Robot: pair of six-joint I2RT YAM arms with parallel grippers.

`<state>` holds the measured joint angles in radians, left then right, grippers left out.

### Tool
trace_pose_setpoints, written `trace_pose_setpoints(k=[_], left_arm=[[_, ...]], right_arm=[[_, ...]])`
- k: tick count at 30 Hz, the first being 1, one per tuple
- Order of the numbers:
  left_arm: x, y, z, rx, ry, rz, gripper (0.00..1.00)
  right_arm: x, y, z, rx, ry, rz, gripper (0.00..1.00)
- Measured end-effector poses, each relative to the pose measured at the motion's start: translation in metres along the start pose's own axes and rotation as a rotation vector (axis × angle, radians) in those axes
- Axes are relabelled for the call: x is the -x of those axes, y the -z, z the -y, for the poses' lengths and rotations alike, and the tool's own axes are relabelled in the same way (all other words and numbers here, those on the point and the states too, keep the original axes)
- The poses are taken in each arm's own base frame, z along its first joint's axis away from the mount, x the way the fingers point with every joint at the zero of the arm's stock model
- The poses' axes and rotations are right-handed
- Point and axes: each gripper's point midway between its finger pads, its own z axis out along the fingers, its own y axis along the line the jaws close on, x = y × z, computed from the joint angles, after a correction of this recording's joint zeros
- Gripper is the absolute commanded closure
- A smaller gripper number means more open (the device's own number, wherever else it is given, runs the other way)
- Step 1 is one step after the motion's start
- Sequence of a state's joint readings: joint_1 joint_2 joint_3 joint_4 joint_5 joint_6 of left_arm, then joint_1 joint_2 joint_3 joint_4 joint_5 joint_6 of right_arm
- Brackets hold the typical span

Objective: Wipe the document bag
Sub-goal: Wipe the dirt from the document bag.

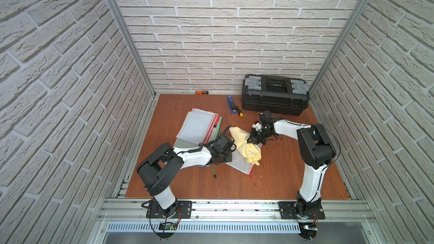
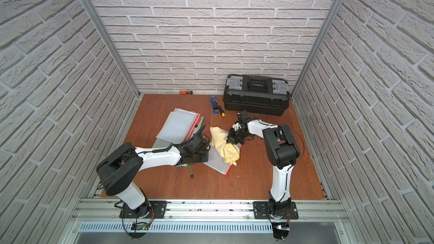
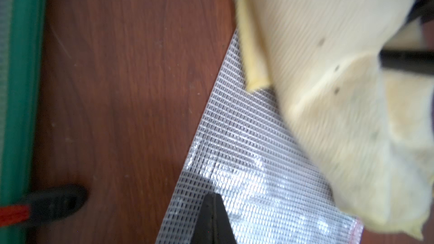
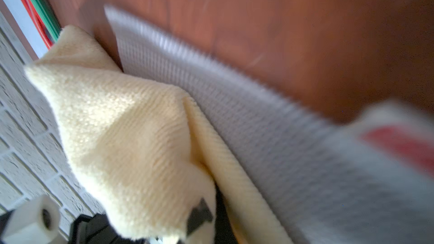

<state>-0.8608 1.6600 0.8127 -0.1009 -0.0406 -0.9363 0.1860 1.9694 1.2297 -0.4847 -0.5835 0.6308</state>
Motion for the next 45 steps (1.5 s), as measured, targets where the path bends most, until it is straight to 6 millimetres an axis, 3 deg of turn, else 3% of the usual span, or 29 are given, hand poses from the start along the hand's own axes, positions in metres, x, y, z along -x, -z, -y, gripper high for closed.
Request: trace_pose_setpoints(k=[4,7,11,17,19,21,27,35,38,41,45], left_arm=[[-0.001,0.0,0.0,0.003,-0.004,-0.001,1.0],[-0.001,0.0,0.001,0.003,-0.005,-0.002,1.0],[0.0,-0.001,0.002,0.006,-0.006,-0.006,1.0],[0.002,-0.002,0.004,0.011,-0.009,-0.011,1.0],[0.002,-0.002,0.004,0.013,-0.009,-0.009,1.0],[0.002,-0.002,0.005,0.014,-0.013,-0.009,1.0],[0.001,-0.001,0.004,0.026,-0.029,-0.023,1.0],[0.0,-0.001,0.004,0.027,-0.03,-0.024,1.0],[0.0,-0.001,0.004,0.027,-0.03,-0.024,1.0],[0.0,-0.001,0.004,0.027,-0.03,-0.025,1.0],[0.0,-0.001,0.004,0.027,-0.03,-0.025,1.0]], right_arm=[[0.04,0.034,0.018,-0.005,-0.04,0.093,0.98],[0.047,0.043,0.021,-0.013,-0.033,0.114,0.98],[0.023,0.028,0.006,-0.031,0.016,0.058,0.98],[-0.056,-0.008,-0.052,-0.002,0.177,-0.059,0.98],[-0.083,-0.012,-0.056,0.022,0.185,-0.091,0.98],[-0.097,-0.01,-0.044,0.017,0.157,-0.104,0.98],[-0.103,0.013,0.003,-0.046,0.065,-0.069,0.98],[-0.075,0.058,0.05,-0.108,-0.029,0.039,0.98],[-0.078,0.055,0.05,-0.108,-0.019,0.021,0.98],[-0.093,0.04,0.037,-0.116,0.032,-0.021,0.98],[-0.134,0.004,0.003,-0.111,0.149,-0.111,0.98]])
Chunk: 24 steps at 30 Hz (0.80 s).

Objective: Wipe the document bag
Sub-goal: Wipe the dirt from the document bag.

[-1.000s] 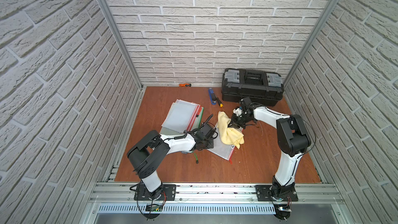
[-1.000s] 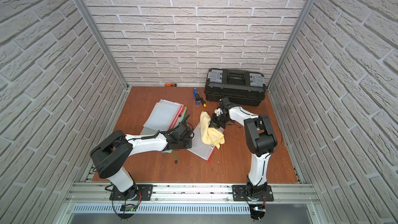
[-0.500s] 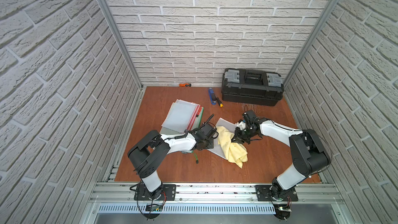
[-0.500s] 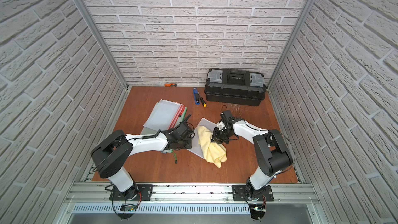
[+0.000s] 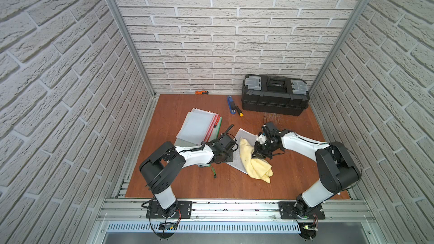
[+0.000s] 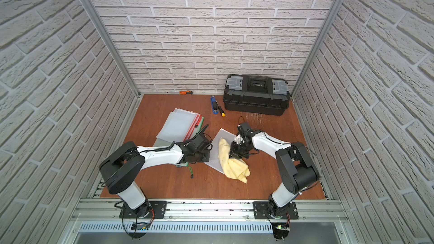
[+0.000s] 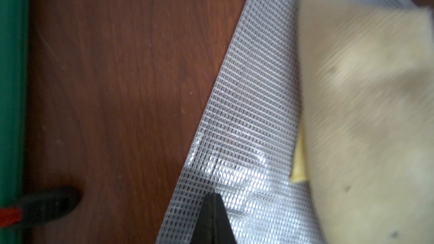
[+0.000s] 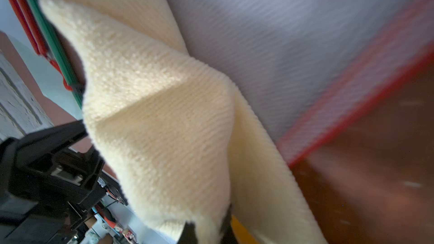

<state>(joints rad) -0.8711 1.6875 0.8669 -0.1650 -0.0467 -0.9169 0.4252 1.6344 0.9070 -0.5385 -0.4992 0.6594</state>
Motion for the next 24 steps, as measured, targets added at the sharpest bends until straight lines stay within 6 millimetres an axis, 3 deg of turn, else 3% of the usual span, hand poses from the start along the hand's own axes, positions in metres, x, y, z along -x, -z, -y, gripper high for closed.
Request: trace_pose_setpoints(k=[4,8,11,16,19,21,24], left_arm=[[0.002,-0.001,0.002,-0.001,0.0,0.0,1.0],[0.002,-0.002,0.002,-0.001,-0.001,0.0,1.0],[0.002,-0.002,0.002,0.0,-0.005,0.0,1.0],[0.002,-0.002,0.003,-0.002,-0.005,0.001,1.0],[0.002,-0.002,0.003,-0.003,-0.005,-0.001,1.0],[0.002,-0.002,0.003,-0.003,-0.005,-0.001,1.0],[0.002,-0.002,0.003,-0.003,-0.005,-0.001,1.0]], right_arm=[[-0.022,-0.028,-0.025,0.021,0.043,-0.062,0.98],[-0.012,-0.027,-0.018,0.015,-0.005,-0.042,0.98],[0.009,-0.014,0.0,0.021,-0.069,0.0,0.98],[0.051,0.028,0.059,0.033,-0.225,0.108,0.98],[0.063,0.048,0.085,0.02,-0.282,0.145,0.98],[0.067,0.053,0.084,0.022,-0.275,0.151,0.98],[0.069,0.051,0.06,0.033,-0.206,0.144,0.98]])
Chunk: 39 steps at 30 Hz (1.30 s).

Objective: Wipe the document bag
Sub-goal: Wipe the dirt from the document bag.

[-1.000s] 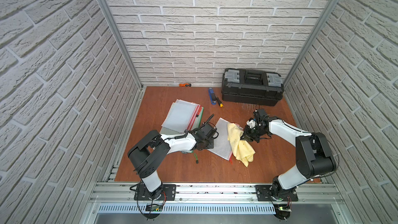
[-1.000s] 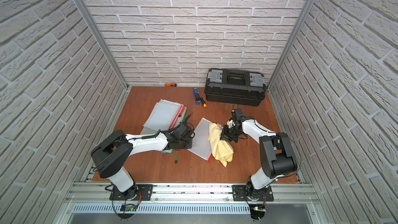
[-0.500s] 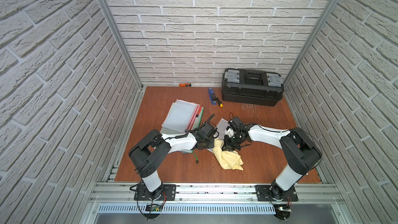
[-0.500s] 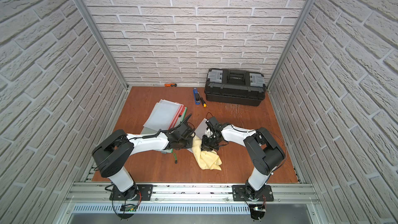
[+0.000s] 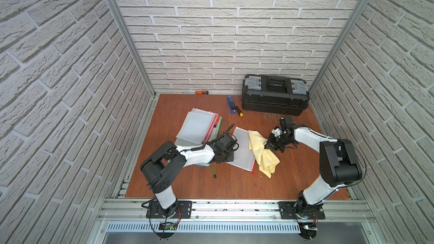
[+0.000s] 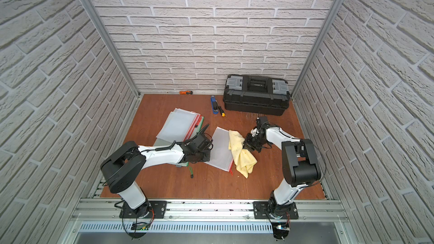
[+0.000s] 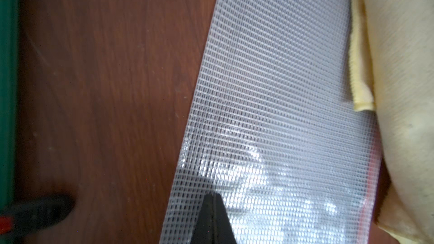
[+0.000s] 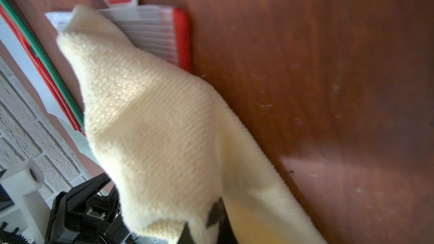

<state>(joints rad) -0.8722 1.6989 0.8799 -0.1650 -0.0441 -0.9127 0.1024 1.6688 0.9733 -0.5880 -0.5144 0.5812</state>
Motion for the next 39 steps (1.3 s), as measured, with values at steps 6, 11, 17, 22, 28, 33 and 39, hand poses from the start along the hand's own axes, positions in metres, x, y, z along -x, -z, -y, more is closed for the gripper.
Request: trace_pose_setpoints(k=[6,11,17,22,28,33,39], left_arm=[[0.0,0.0,0.0,-0.001,0.0,-0.001,1.0],[0.0,0.0,0.001,-0.002,-0.001,-0.001,1.0],[-0.001,0.0,0.001,-0.002,-0.002,-0.002,1.0],[-0.001,0.0,0.002,-0.003,-0.004,-0.003,1.0],[-0.002,0.0,0.002,-0.003,-0.008,-0.009,1.0],[-0.003,0.001,0.002,0.001,-0.009,-0.017,1.0],[-0.002,0.0,0.003,0.004,-0.01,-0.023,1.0]], right_arm=[[-0.039,-0.034,-0.084,0.068,0.197,-0.071,0.98],[-0.053,-0.076,-0.099,0.137,0.139,-0.151,0.98],[-0.02,-0.073,-0.081,0.141,0.051,-0.125,0.98],[0.041,-0.037,-0.041,0.128,-0.041,-0.013,0.98],[0.078,-0.001,-0.015,0.09,-0.059,0.069,0.98],[0.04,-0.024,-0.057,0.085,0.068,-0.007,0.98],[-0.036,-0.076,-0.115,0.113,0.23,-0.158,0.98]])
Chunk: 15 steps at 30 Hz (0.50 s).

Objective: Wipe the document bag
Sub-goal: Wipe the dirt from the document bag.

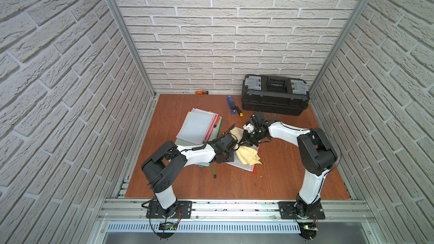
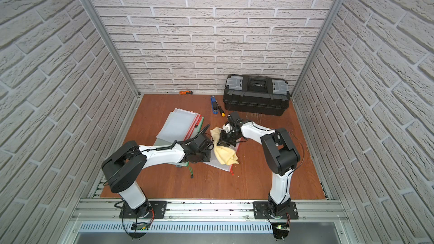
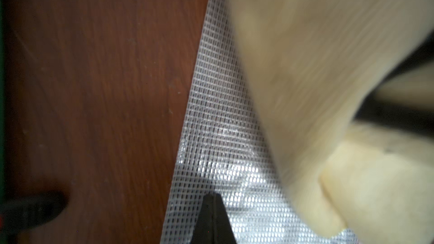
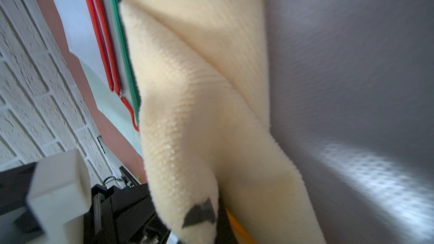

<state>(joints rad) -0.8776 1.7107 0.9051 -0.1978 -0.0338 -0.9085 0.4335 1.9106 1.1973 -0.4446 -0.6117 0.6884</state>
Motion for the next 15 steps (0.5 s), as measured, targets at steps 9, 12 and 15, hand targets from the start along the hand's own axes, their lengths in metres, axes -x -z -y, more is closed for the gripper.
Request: trace_pose_setpoints(k=[9,12,15], left_arm=[[0.0,-0.001,0.001,0.0,-0.009,-0.007,1.0],[0.0,-0.001,0.002,-0.002,-0.015,-0.008,1.0],[0.0,-0.001,0.003,-0.004,-0.016,-0.009,1.0]], right_arm=[[0.013,-0.01,0.021,0.009,-0.084,-0.009,0.98],[0.038,0.013,0.046,0.023,-0.148,0.048,0.98],[0.062,0.044,0.08,0.015,-0.213,0.121,0.98]])
